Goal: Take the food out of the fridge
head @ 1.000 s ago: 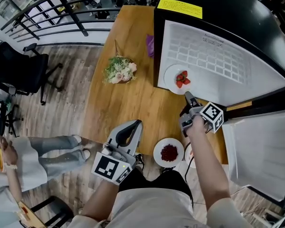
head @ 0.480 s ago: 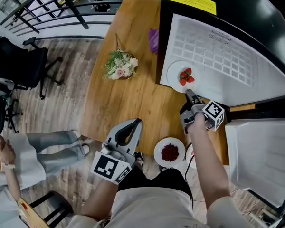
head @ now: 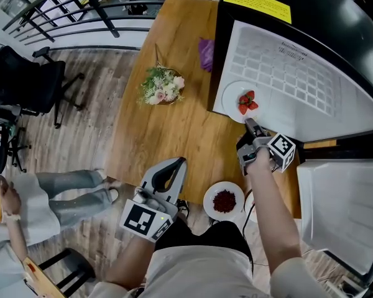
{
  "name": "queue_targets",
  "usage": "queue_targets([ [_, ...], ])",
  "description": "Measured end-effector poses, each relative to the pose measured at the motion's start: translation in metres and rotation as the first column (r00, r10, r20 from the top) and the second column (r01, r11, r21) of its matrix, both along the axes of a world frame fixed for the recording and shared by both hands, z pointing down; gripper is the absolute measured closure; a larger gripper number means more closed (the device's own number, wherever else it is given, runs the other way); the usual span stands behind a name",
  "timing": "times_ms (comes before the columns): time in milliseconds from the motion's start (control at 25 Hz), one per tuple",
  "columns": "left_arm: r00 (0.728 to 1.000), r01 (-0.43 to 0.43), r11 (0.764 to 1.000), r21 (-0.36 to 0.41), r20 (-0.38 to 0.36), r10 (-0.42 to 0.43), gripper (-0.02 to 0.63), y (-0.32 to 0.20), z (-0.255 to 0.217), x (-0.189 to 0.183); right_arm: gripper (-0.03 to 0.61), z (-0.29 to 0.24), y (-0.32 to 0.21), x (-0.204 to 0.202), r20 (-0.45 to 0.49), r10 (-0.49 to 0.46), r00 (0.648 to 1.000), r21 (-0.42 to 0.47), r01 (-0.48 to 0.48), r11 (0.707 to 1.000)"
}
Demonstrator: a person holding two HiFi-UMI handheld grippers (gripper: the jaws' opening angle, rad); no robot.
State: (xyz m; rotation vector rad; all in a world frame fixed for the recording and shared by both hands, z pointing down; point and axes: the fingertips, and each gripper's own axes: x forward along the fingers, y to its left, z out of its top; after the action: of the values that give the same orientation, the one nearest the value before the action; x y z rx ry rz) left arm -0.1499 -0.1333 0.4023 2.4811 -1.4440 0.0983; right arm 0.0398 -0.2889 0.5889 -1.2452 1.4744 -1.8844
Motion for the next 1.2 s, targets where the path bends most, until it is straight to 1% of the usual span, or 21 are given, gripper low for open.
queue_targets([
  [200,1.0,-0.002,1.0,0.0,0.001,0.002,0.606,0.002,0.001,-0.001,0.552,-0.008,-0.001,0.0,0.019,0.021,1.0,0.036,-0.022,0.999],
  [440,1.0,-0.01,1.0,0.007,0.001,0.01,0.606,0.006,-0.003,0.002,0.554,-0.019,0.002,0.006,0.055,0.06,0.997,0.087,-0.064,0.994],
  [640,1.0,-0.011,1.0,0.014,0.002,0.011,0.606,0.007,-0.004,0.0,0.554,-0.032,0.01,0.011,0.062,0.053,0.997,0.129,-0.06,0.99],
  [800,1.0,-0.026,0.999,0.03,0.007,0.026,0.607,-0.003,0.005,-0.004,0.554,-0.035,0.015,0.013,0.053,0.046,0.998,0.147,-0.053,0.988],
  [880,0.999,-0.04,0.998,0.044,0.006,0.04,0.606,-0.004,0.003,-0.002,0.554,-0.043,0.029,0.015,0.064,0.04,0.997,0.152,-0.05,0.987],
  [1000,0.997,-0.07,0.995,0.065,-0.009,0.07,0.607,0.003,-0.008,-0.001,0.554,-0.068,0.062,0.016,0.07,0.04,0.997,0.17,-0.052,0.984],
  [1200,0.989,-0.144,0.986,0.081,-0.015,0.146,0.606,0.014,-0.017,-0.011,0.554,-0.095,0.111,0.002,0.091,0.066,0.994,0.186,-0.082,0.979],
])
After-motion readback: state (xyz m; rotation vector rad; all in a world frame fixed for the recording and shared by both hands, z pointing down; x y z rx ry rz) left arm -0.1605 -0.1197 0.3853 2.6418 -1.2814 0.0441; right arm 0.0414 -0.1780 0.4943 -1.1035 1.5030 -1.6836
